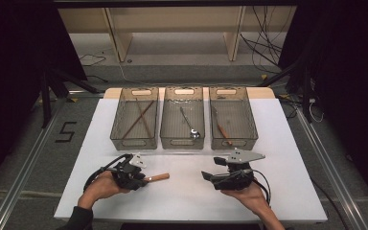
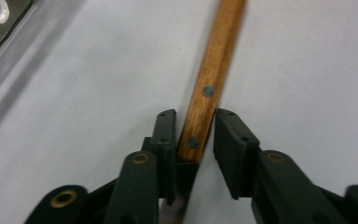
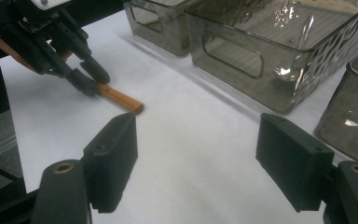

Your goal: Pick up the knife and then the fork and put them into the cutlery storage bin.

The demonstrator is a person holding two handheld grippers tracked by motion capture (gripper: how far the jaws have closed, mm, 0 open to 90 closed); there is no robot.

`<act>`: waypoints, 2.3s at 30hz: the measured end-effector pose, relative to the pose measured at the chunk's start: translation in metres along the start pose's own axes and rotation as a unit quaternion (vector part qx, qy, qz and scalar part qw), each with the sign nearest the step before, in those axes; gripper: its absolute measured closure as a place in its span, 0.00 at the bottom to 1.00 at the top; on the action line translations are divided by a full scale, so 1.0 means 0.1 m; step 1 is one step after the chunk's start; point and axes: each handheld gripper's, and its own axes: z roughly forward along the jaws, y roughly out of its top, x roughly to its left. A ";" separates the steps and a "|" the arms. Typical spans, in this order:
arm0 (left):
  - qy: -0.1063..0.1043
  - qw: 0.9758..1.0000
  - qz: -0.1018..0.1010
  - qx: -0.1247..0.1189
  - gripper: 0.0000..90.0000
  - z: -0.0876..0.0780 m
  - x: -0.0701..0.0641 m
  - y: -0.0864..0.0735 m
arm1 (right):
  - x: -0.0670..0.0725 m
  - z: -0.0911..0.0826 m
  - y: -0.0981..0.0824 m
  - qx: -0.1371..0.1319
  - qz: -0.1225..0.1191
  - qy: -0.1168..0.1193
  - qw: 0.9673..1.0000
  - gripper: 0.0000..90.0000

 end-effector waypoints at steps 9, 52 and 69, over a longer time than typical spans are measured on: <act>-0.008 1.000 -0.001 -0.012 0.85 0.00 0.03 -0.03 | 0.01 0.01 0.00 0.000 0.000 0.000 1.000 0.34; -0.099 0.993 -0.033 -0.049 0.85 -0.19 -0.44 0.40 | 0.82 0.24 0.05 -0.013 -0.167 0.024 0.985 0.33; -0.119 0.993 -0.008 -0.021 0.85 -0.20 -0.60 0.47 | 1.23 0.45 -0.16 0.033 -0.412 -0.083 0.907 0.41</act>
